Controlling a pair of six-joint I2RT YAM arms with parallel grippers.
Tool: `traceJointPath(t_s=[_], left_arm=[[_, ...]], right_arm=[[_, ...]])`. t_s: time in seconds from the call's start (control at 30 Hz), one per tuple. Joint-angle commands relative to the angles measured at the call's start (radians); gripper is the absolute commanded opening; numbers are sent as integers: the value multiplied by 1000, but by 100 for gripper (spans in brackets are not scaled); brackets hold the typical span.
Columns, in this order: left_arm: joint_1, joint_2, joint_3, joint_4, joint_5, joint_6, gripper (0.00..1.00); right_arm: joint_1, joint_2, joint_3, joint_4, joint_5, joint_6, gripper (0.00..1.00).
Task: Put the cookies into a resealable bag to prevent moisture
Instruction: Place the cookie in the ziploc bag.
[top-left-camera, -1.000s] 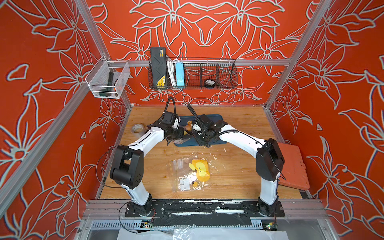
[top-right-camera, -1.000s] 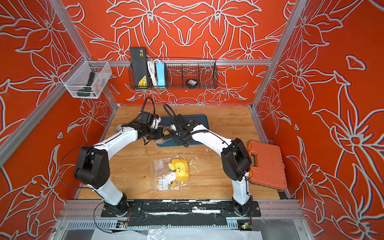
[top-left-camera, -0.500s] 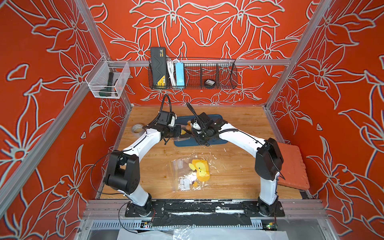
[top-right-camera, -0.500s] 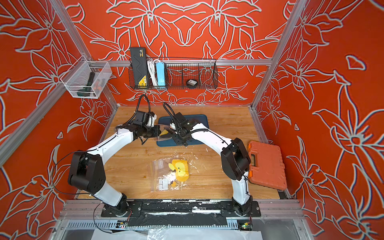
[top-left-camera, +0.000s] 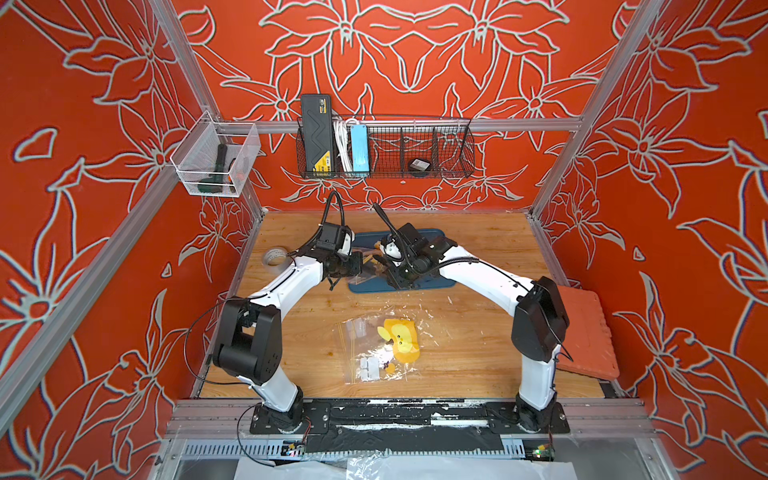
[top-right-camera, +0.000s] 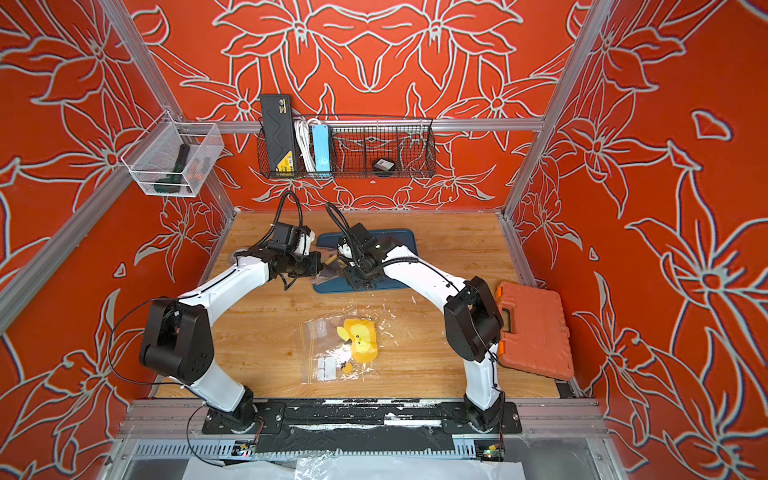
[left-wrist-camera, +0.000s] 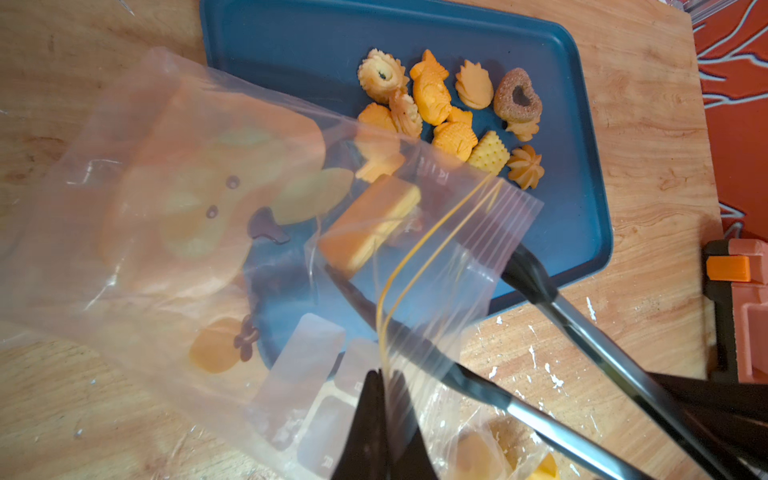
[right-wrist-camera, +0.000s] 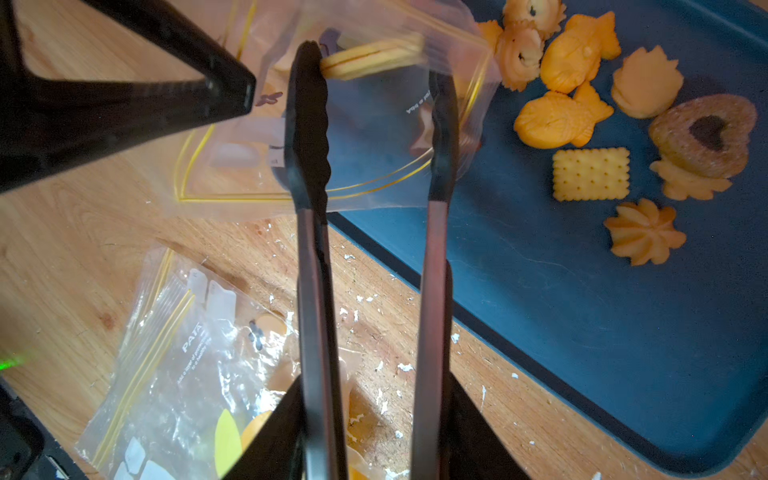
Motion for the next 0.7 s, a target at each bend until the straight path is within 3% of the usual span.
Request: traceJointPath(t_s=[0.0,0.2,0.37,0.67], left_arm=[[2,16,21,-11,-4,7,0],[2,14,21,-10,4,9,0],[2,19,21,-15,-12,4,0],[25,31,29,-31,-68,-24,0]], right_arm=[[2,-85,-30,27,-22,-17,53],[1,-77,-37,14,-29,-22,57],[1,-101,-53,14,-22,-22,54],[-4,-363,-348,179,31,14,45]])
